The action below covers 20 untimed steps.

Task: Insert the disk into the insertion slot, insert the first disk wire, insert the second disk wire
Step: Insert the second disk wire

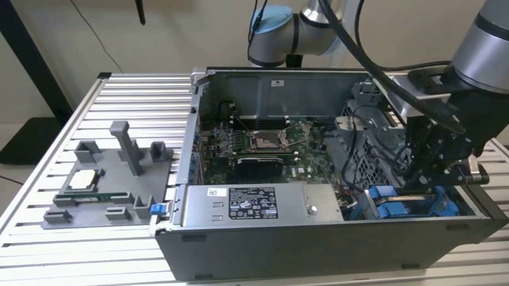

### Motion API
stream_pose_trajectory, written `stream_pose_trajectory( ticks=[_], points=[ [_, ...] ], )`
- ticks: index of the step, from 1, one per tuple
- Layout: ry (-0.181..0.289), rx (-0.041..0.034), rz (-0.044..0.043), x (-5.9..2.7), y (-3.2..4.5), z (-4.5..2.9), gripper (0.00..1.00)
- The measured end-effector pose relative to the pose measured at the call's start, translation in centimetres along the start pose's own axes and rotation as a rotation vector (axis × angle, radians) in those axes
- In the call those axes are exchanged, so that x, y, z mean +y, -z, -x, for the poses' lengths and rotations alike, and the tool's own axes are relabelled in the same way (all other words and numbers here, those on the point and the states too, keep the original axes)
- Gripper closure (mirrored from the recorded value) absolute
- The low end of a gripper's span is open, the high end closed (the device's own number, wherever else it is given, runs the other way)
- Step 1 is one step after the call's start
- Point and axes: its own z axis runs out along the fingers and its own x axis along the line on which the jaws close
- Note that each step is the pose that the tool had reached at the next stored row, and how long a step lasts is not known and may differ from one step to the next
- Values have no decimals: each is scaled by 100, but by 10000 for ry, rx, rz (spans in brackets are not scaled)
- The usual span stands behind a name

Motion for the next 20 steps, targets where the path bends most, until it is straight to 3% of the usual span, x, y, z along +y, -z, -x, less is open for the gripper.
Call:
stream_pose_trajectory(
  ticks=[7,20],
  points=[
    [0,6,0,-12,198,7,0],
    [-1,4,0,-25,430,15,0]
  ],
)
